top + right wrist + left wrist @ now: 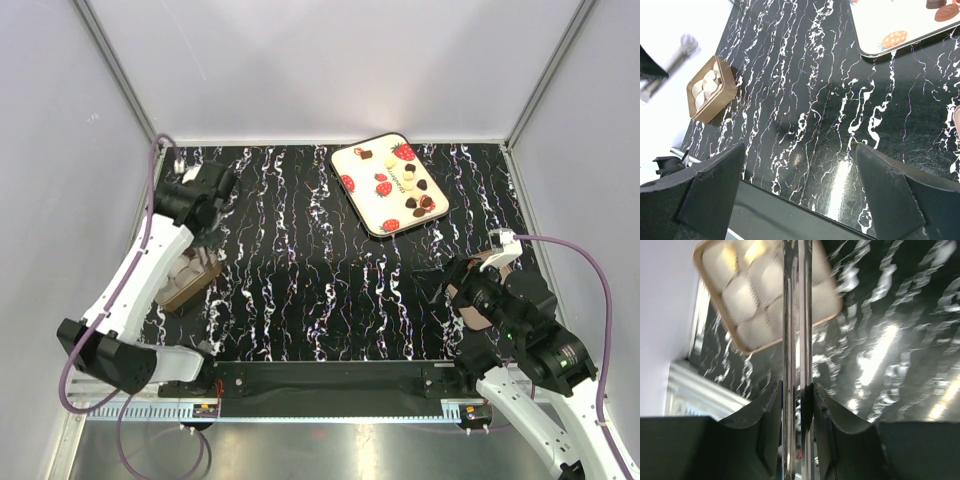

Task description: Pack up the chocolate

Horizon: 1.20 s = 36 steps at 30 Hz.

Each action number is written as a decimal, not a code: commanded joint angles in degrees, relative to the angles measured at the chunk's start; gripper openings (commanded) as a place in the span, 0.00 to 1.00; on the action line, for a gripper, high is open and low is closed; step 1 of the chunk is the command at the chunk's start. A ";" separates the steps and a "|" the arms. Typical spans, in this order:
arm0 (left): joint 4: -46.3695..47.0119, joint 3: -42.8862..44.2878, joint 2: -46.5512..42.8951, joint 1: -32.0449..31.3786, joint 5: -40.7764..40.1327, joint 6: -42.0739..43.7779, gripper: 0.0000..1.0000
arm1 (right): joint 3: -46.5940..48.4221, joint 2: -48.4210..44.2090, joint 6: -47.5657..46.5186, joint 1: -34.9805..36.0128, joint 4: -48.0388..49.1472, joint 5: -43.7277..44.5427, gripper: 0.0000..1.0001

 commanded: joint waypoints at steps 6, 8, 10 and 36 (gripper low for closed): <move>5.04 10.26 10.46 -18.07 -2.54 -5.84 0.31 | 2.11 2.41 0.01 0.40 0.80 0.73 1.00; 7.06 9.82 14.15 -22.21 -2.54 -6.63 0.31 | 2.55 3.11 0.63 0.40 0.71 2.14 0.99; 9.35 9.03 16.96 -25.19 -3.42 -8.30 0.32 | 2.81 4.07 0.98 0.40 0.71 2.22 1.00; 26.84 -2.31 36.31 -34.17 6.33 -12.35 0.45 | 5.62 8.47 2.48 0.40 -0.87 8.73 1.00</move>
